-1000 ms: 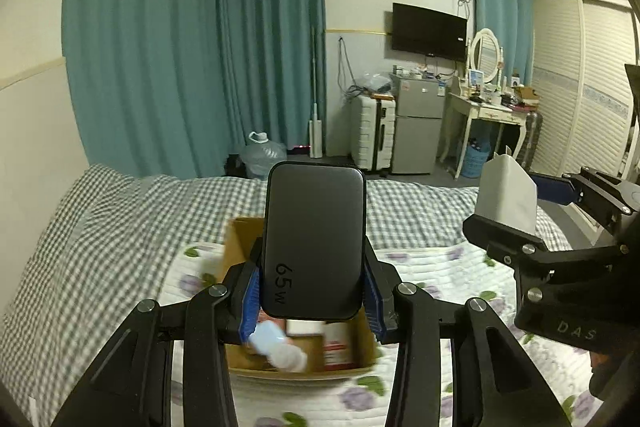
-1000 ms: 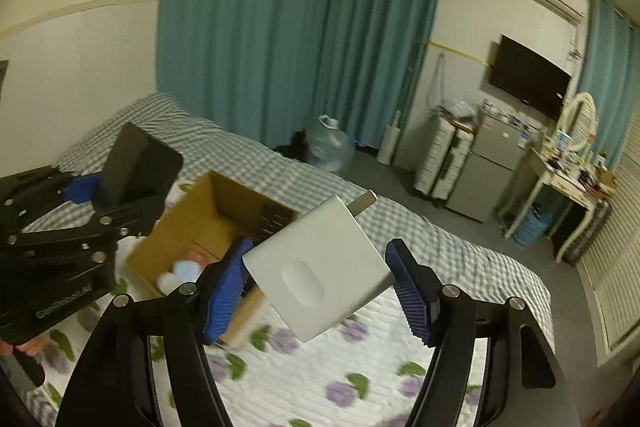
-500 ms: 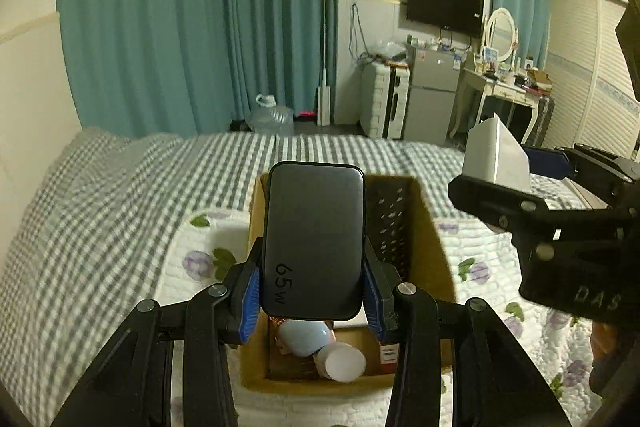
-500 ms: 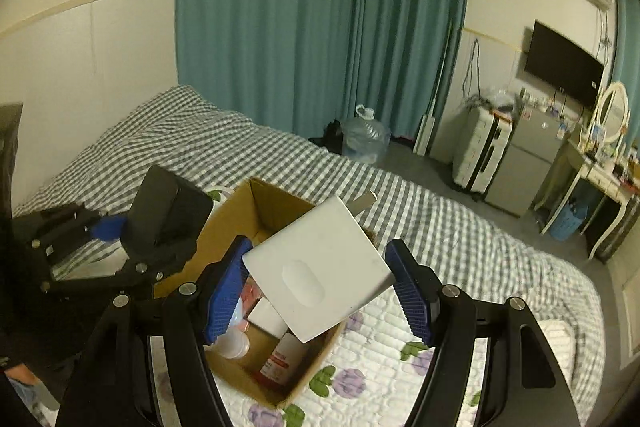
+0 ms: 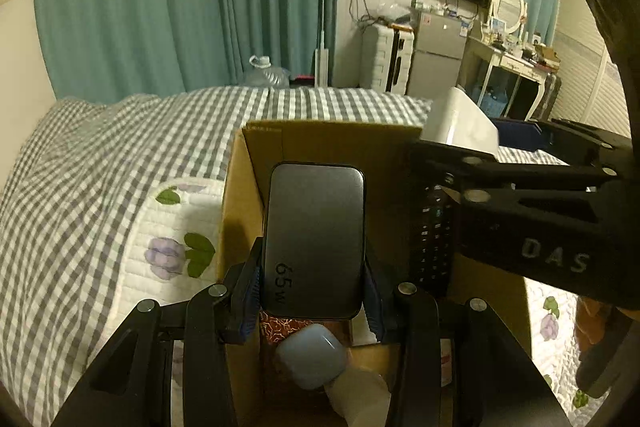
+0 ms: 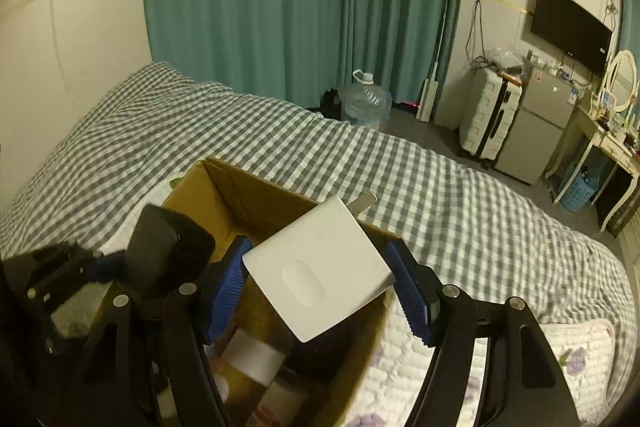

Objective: Organize rigid objects

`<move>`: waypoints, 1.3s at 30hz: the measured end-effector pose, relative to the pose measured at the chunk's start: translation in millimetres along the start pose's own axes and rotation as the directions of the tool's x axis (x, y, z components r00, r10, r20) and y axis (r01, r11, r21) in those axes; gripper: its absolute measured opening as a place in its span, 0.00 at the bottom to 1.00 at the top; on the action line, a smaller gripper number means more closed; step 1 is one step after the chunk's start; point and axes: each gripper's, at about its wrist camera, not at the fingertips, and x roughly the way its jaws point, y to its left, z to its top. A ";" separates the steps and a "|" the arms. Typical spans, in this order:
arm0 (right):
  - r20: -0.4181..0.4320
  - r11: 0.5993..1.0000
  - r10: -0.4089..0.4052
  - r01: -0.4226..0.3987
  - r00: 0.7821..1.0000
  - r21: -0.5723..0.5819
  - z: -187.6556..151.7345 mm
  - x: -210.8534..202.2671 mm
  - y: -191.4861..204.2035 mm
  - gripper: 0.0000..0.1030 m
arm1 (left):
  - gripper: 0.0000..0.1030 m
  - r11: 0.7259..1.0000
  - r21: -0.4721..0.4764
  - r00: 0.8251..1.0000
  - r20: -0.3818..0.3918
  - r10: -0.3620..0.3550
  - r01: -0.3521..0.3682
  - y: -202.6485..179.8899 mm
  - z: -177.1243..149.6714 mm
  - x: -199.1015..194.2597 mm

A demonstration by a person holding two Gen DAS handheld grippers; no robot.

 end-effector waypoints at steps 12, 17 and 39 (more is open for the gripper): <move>-0.051 0.999 -0.003 0.001 0.999 -0.050 6.5 46.4 18.6 0.67 | 0.41 1.000 -0.012 0.998 -0.062 0.001 -0.002 2.8 0.9 20.3; -0.056 0.998 0.000 -0.003 0.998 -0.057 6.8 49.7 22.9 0.67 | 0.42 1.000 -0.021 0.999 -0.052 -0.005 0.004 6.1 1.6 19.2; 0.015 0.991 -0.129 0.129 0.991 0.017 18.4 -36.5 -9.0 0.80 | 0.60 0.999 -0.004 0.998 0.011 0.054 -0.054 -6.2 7.9 -18.0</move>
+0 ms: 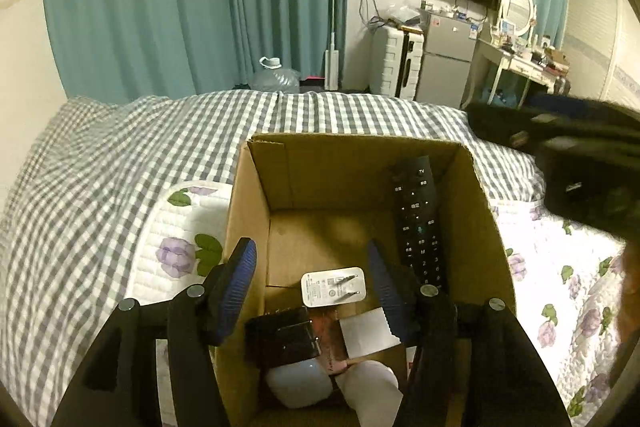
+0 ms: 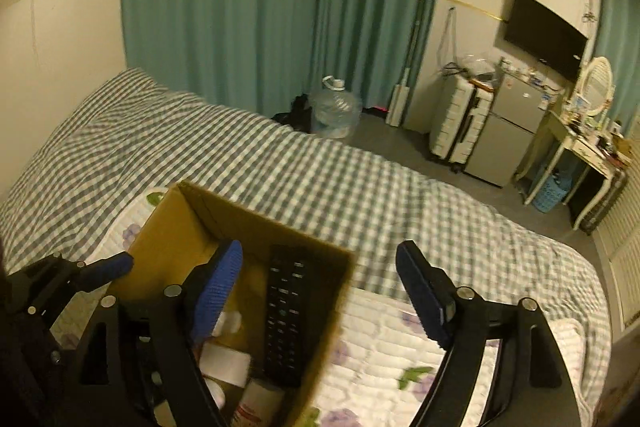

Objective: Organize rigid objects

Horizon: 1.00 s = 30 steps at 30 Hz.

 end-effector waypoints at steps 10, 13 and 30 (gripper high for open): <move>0.064 0.990 -0.101 0.094 0.993 0.108 -16.6 -70.5 -42.1 0.94 | 0.69 0.998 0.035 0.992 0.118 0.047 -0.051 -15.0 8.3 -62.4; 0.083 0.985 -0.118 0.107 0.990 0.133 -25.5 -94.3 -49.1 0.99 | 0.74 0.999 0.026 0.980 0.193 0.040 -0.046 -18.3 13.2 -96.1; 0.303 0.964 -0.196 0.126 0.933 0.236 -84.6 -221.3 -43.5 1.00 | 0.76 0.999 0.013 0.913 0.409 0.021 -0.029 -30.0 -27.1 -202.0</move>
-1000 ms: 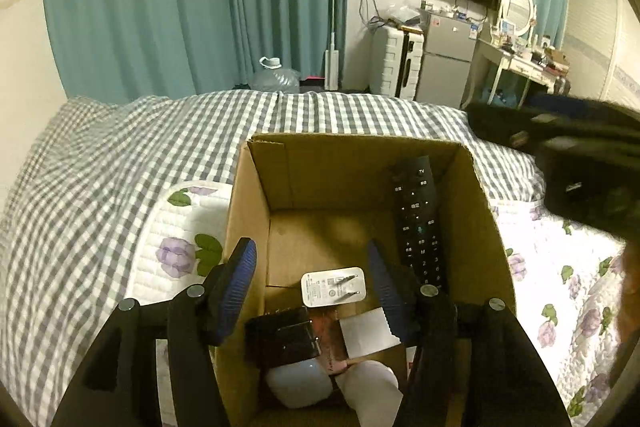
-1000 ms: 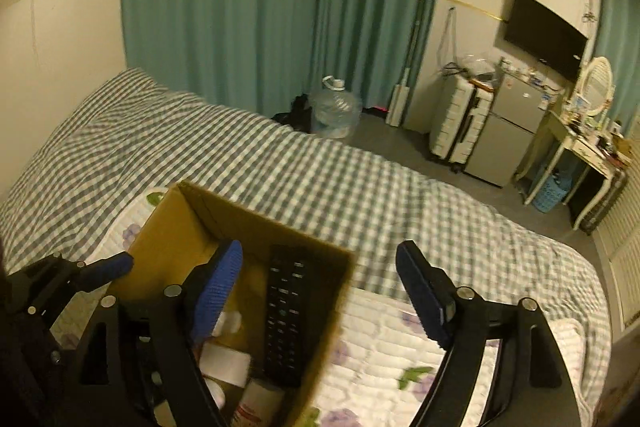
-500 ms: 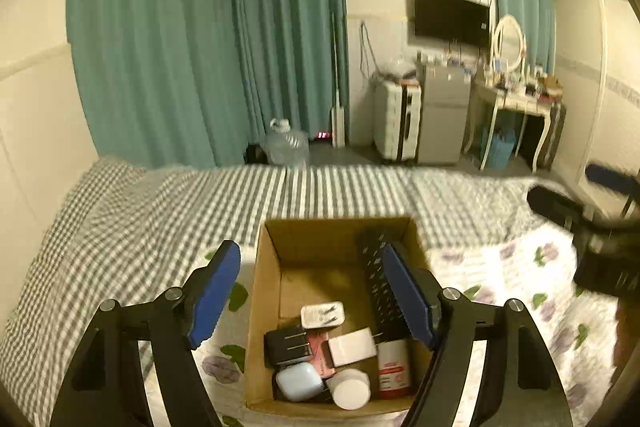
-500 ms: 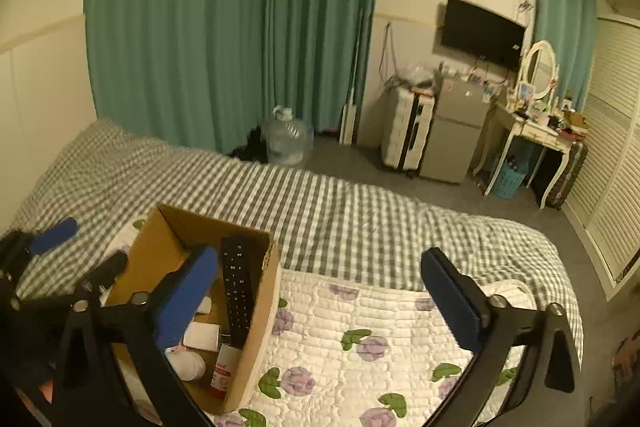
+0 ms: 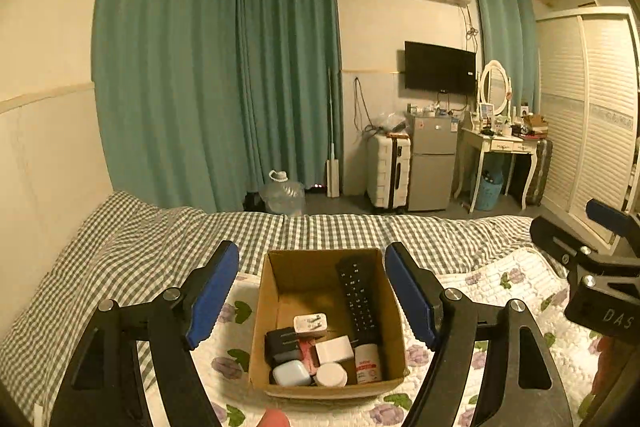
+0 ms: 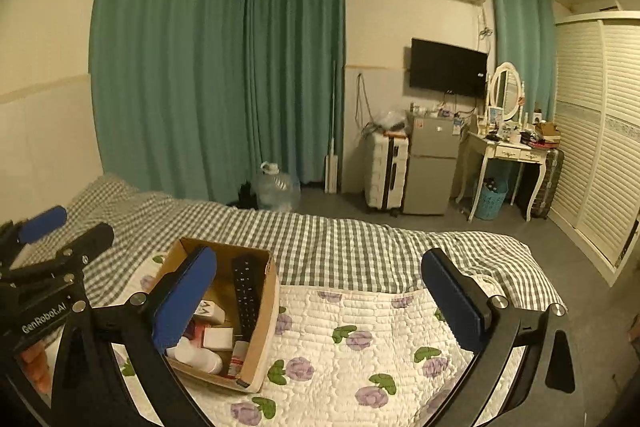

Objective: Organize rigid objects

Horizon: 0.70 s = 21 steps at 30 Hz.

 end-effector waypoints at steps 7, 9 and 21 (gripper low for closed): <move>0.079 1.000 -0.023 0.023 0.997 -0.008 -31.0 -32.1 2.2 1.00 | 0.76 1.000 -0.021 0.998 0.055 0.006 -0.005 0.4 -41.6 -29.4; 0.096 1.000 -0.026 0.026 0.995 0.003 -42.9 -38.1 3.1 1.00 | 0.76 1.000 -0.024 0.998 0.063 0.014 -0.013 0.5 -52.8 -32.8; 0.020 1.000 -0.006 0.006 1.000 -0.006 -88.1 -24.4 16.8 1.00 | 0.76 1.000 0.005 0.999 0.029 0.021 -0.021 2.9 -87.1 -28.3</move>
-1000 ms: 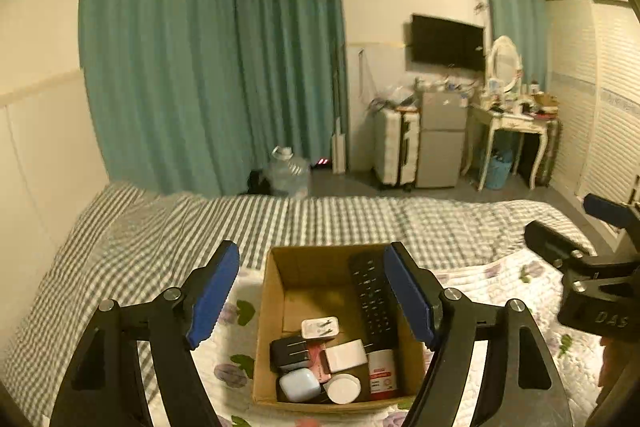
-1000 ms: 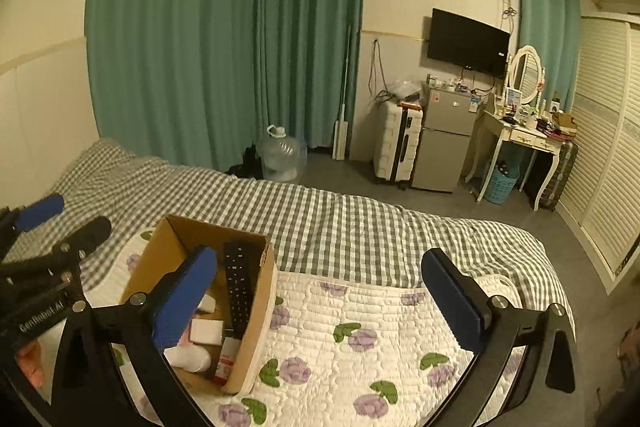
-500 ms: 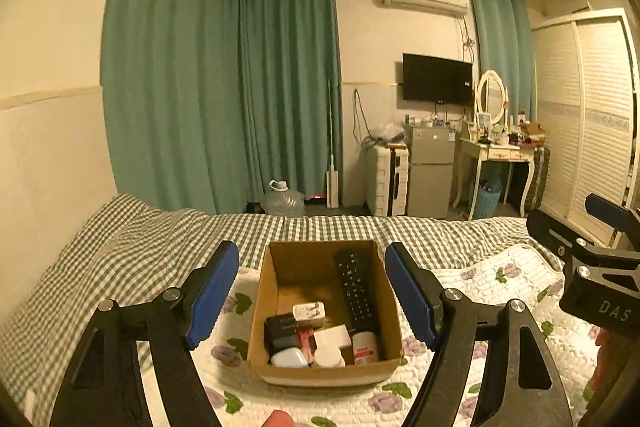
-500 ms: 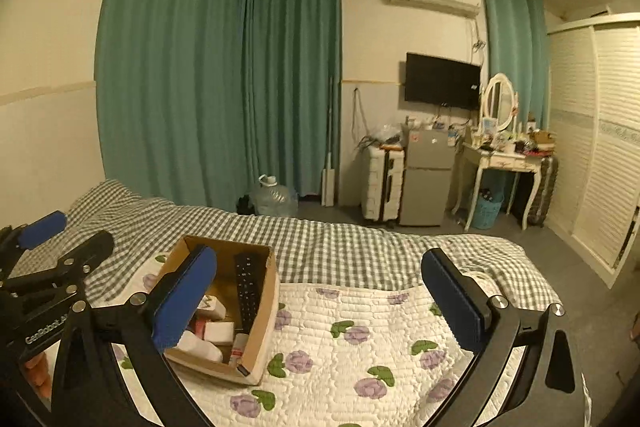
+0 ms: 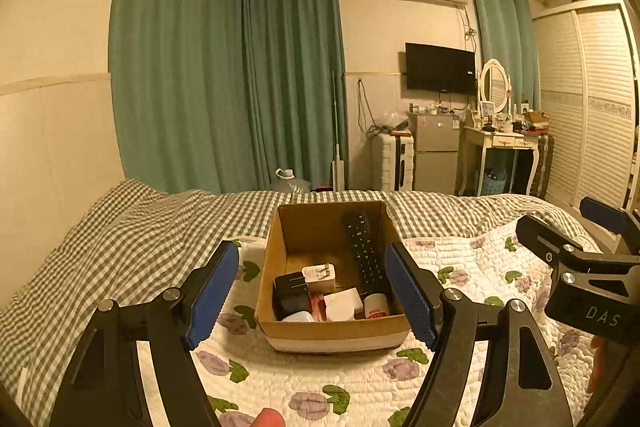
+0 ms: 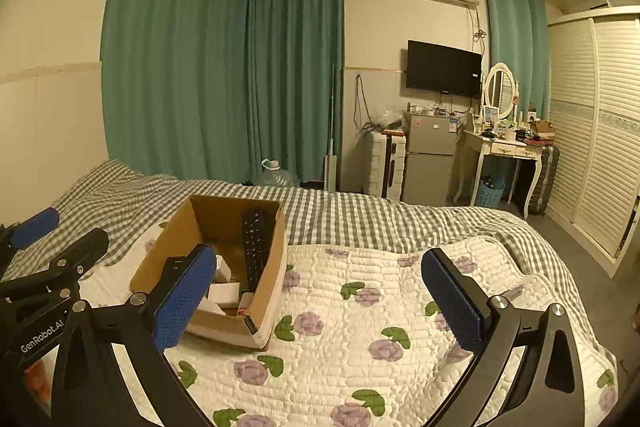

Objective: Organize rigid objects

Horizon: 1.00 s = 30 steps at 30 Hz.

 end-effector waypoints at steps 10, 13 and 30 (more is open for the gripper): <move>-0.024 1.000 -0.007 0.007 1.000 0.000 -5.6 7.8 2.4 1.00 | 0.76 1.000 -0.009 1.000 -0.018 0.002 -0.002 1.8 -2.0 2.9; -0.026 1.000 -0.007 0.007 1.000 0.000 -6.2 7.1 1.7 1.00 | 0.76 1.000 -0.003 1.000 -0.023 -0.001 0.001 0.5 -2.6 3.3; -0.028 1.000 -0.006 0.007 1.000 0.002 -8.9 7.8 4.9 1.00 | 0.76 1.000 0.002 1.000 -0.028 -0.012 0.012 -2.1 -3.2 1.1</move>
